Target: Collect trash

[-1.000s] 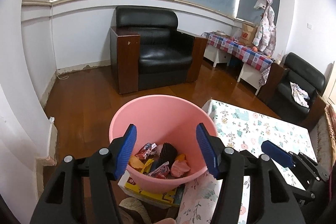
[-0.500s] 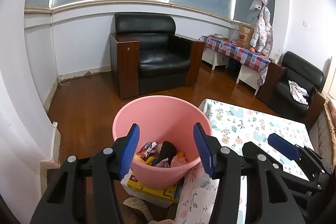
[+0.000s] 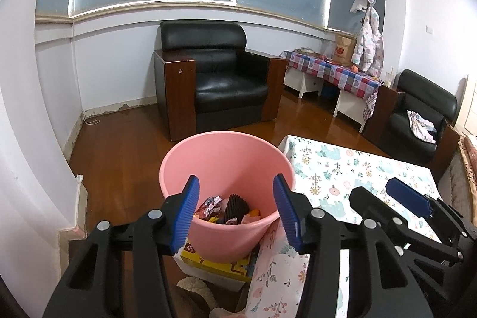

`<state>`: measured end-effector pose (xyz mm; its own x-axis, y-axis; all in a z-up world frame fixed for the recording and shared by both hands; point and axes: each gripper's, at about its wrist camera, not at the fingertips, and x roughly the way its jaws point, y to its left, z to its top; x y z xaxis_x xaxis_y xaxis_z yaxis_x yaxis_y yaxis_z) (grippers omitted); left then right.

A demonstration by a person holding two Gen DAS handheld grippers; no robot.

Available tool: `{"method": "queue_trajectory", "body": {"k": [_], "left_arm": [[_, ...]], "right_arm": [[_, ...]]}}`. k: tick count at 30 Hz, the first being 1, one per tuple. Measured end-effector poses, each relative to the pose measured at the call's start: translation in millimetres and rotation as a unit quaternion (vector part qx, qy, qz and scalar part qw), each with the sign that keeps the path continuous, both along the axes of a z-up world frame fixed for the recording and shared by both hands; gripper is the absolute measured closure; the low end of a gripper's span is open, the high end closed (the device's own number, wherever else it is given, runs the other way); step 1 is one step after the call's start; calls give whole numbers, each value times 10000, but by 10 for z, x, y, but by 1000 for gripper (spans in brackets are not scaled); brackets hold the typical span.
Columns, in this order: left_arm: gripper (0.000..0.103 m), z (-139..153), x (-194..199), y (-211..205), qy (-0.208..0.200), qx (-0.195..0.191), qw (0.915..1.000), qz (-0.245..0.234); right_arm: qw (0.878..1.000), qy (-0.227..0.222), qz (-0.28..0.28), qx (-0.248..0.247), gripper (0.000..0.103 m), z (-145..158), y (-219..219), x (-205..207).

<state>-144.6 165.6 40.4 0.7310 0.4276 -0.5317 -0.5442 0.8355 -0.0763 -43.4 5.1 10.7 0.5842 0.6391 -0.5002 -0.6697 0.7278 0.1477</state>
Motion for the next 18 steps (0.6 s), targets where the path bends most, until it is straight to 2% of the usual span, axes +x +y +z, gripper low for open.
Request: {"method": "queue_trajectory", "body": {"k": [10,18], "left_arm": [[53,-8,-2,-17,21,3,10000,-5],[54,-31,-18,-37,31,5,10000,-8]], "right_arm": [[9999,-34,-139,20,43,-4,-69,-23],[9989,-268,-378,-95,43,5,-108,-44]]}}
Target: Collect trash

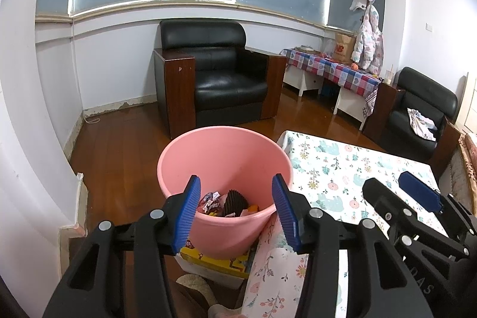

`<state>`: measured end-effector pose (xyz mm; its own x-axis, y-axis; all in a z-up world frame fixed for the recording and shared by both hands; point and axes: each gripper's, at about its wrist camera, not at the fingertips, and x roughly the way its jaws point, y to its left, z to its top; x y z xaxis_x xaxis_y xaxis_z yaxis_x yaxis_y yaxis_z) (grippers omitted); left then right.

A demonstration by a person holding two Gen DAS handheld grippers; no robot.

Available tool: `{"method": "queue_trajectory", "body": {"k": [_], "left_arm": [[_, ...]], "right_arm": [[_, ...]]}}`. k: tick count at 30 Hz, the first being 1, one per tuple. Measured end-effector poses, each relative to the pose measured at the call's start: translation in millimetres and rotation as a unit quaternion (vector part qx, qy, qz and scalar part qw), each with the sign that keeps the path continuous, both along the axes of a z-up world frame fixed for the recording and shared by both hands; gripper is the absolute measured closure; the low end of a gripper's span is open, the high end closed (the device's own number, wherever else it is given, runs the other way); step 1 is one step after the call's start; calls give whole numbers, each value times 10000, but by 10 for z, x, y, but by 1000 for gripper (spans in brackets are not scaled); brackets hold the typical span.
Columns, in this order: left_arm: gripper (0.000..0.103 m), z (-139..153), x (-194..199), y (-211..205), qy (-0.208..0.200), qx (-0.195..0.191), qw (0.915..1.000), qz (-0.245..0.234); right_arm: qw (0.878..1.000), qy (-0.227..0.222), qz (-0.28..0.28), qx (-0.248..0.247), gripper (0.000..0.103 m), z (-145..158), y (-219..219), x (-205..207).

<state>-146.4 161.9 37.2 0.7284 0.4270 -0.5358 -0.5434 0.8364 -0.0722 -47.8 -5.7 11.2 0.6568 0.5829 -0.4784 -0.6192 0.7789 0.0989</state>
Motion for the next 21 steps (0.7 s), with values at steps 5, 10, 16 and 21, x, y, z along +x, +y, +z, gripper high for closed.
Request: {"method": "queue_trajectory", "body": {"k": [5,10,16,21], "left_arm": [[54,-35,-1,-34,13,6,10000,-18],[54,-60,-5,-52,26,4,10000,-26],[54,-71,-10,-59,8,2,10000,0],[54,-92,-2,-74,-19,22,10000,46]], "right_arm": [[10000,-76,-23,-2,43,8,-21,-10],[9997,-223,-116,17,43,15,-36,-61],[9994,-228,-266,78,43,10,-85,-84],[9995,-203,-224,80,43,-5,-95,-91]]}}
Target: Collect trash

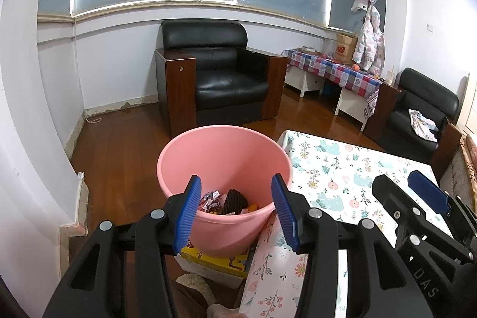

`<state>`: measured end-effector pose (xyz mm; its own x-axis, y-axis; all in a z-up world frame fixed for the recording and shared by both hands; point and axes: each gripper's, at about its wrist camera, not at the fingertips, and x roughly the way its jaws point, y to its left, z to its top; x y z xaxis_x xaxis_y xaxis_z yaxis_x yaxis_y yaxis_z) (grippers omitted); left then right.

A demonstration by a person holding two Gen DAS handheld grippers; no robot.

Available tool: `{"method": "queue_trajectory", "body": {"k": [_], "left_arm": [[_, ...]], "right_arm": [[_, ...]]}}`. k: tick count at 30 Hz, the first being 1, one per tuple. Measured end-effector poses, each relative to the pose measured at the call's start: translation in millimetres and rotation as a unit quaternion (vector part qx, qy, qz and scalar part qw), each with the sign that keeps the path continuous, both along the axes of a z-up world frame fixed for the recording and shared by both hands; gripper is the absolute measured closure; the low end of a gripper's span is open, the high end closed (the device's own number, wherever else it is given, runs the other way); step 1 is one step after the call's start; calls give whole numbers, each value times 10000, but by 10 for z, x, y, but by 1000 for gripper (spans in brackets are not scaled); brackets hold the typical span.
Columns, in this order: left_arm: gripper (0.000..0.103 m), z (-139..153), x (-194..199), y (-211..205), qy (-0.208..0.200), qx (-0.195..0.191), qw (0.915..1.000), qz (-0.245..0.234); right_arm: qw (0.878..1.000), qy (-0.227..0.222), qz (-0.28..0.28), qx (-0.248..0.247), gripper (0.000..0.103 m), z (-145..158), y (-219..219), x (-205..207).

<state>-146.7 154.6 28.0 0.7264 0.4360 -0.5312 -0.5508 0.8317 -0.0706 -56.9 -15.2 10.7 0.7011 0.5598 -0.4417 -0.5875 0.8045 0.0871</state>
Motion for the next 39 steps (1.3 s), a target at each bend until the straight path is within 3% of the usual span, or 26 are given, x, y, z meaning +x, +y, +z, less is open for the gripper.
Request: {"method": "queue_trajectory", "body": {"k": [39], "left_arm": [[54,-16,55,-99,35,42,9999,-111]], "right_arm": [[9996,-167,-60,-213,43,-40,-19,-43]]}}
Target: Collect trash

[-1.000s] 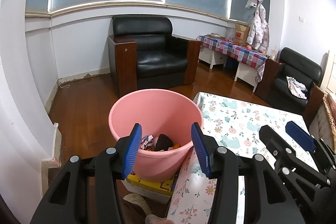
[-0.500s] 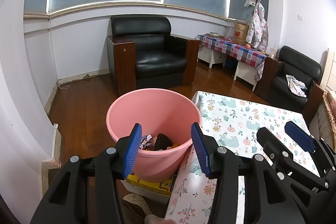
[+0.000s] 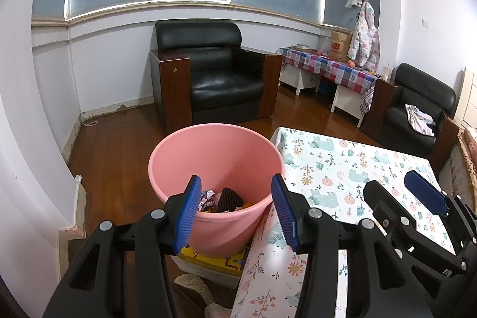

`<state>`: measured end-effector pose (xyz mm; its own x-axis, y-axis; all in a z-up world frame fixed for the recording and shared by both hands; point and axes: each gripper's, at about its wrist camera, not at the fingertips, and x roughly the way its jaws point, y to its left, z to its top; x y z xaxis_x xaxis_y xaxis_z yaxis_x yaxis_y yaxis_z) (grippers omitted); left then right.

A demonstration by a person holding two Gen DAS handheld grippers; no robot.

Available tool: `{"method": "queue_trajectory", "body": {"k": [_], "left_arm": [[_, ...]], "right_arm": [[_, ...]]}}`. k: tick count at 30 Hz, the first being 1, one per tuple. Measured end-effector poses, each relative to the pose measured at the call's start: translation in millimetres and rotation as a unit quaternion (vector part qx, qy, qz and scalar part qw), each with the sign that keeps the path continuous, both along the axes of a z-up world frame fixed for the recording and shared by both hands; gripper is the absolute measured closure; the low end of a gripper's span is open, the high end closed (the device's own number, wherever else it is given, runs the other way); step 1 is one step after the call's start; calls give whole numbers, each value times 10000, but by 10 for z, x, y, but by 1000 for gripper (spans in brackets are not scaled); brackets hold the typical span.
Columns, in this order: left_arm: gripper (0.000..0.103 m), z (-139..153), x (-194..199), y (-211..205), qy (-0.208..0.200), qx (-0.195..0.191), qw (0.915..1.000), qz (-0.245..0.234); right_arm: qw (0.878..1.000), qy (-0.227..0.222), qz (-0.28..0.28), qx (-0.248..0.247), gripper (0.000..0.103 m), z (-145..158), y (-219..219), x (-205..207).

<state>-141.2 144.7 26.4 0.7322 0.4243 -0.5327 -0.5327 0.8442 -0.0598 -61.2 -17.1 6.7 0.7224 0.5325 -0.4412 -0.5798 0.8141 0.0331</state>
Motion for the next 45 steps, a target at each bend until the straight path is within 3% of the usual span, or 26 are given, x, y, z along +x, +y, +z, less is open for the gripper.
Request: {"method": "queue_trajectory", "body": {"k": [45], "left_arm": [[54,-158,139,11,212,1,9998,-48]], "right_arm": [[9998,194,-103,10,43,-108,-121,61]]}}
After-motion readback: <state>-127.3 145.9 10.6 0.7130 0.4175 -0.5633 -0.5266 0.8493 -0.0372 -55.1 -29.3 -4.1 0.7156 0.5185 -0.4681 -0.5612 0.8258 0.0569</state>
